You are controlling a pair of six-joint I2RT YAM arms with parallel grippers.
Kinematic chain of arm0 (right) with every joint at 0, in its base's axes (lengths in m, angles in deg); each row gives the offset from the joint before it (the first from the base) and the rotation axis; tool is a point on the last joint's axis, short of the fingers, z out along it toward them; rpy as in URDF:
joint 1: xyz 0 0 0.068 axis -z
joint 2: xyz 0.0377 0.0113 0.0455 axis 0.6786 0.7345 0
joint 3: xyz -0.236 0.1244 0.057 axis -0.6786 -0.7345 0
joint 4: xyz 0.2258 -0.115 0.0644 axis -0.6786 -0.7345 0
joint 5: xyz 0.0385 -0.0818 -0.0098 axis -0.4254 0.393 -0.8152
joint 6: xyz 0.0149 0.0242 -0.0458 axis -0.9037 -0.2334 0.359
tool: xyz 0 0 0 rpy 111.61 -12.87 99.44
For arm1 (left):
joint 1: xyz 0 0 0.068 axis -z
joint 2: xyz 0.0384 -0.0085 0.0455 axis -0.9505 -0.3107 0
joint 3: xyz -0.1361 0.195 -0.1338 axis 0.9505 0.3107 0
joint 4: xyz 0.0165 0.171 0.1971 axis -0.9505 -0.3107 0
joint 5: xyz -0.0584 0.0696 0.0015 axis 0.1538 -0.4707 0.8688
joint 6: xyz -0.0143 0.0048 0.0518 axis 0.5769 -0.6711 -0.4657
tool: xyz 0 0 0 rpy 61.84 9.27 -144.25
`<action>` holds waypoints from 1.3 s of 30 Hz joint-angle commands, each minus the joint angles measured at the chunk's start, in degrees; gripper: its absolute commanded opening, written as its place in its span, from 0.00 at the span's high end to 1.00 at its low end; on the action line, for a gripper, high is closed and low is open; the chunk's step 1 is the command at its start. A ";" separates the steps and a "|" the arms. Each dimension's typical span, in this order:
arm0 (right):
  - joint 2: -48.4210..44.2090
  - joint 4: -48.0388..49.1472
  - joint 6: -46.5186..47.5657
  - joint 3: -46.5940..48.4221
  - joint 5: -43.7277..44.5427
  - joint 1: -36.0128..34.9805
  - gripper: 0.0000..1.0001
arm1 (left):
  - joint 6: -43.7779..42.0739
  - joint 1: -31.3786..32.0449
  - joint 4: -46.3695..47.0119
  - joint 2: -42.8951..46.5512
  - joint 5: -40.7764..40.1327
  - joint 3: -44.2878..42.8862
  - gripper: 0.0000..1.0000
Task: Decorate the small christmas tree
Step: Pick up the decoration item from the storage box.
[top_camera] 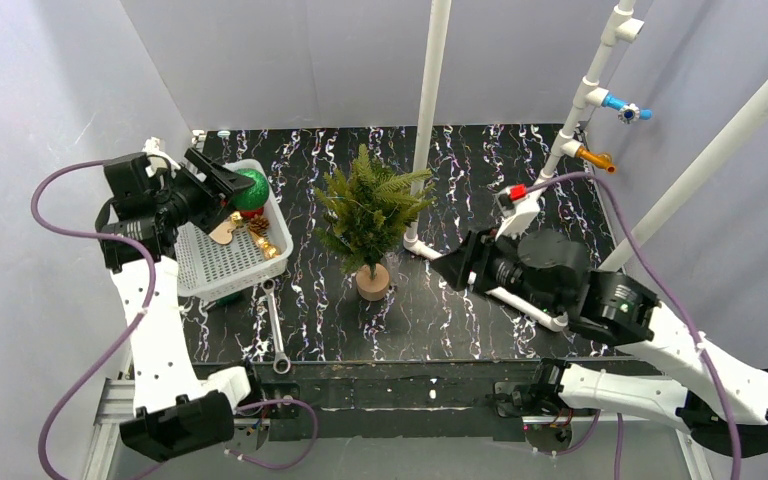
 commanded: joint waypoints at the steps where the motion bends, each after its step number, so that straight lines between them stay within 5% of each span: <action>1: 2.18 5.10 9.48 10.75 -5.53 0.01 0.35 | 11.25 -0.06 6.67 4.22 14.67 0.21 0.45; 15: 12.99 11.00 14.06 26.03 -16.51 -0.02 0.35 | 35.03 -0.06 34.75 6.83 18.35 6.93 0.49; 18: 14.05 11.40 14.08 26.46 -16.89 0.02 0.35 | 30.93 -0.04 28.23 7.38 16.73 5.10 0.49; 21: 14.82 11.68 14.12 26.31 -17.28 0.03 0.35 | 19.73 -0.06 10.93 7.55 12.28 0.00 0.46; 26: 16.97 11.05 13.82 26.59 -19.17 0.02 0.35 | 3.75 -0.05 -14.10 7.66 -5.18 -2.21 0.46; 33: 24.20 9.46 14.88 31.43 -25.11 0.03 0.35 | -3.78 -0.07 -19.75 4.67 -13.95 7.37 0.48; 39: 36.88 4.79 17.97 43.96 -33.51 0.02 0.35 | -6.14 -0.05 -21.77 2.89 -13.92 7.24 0.48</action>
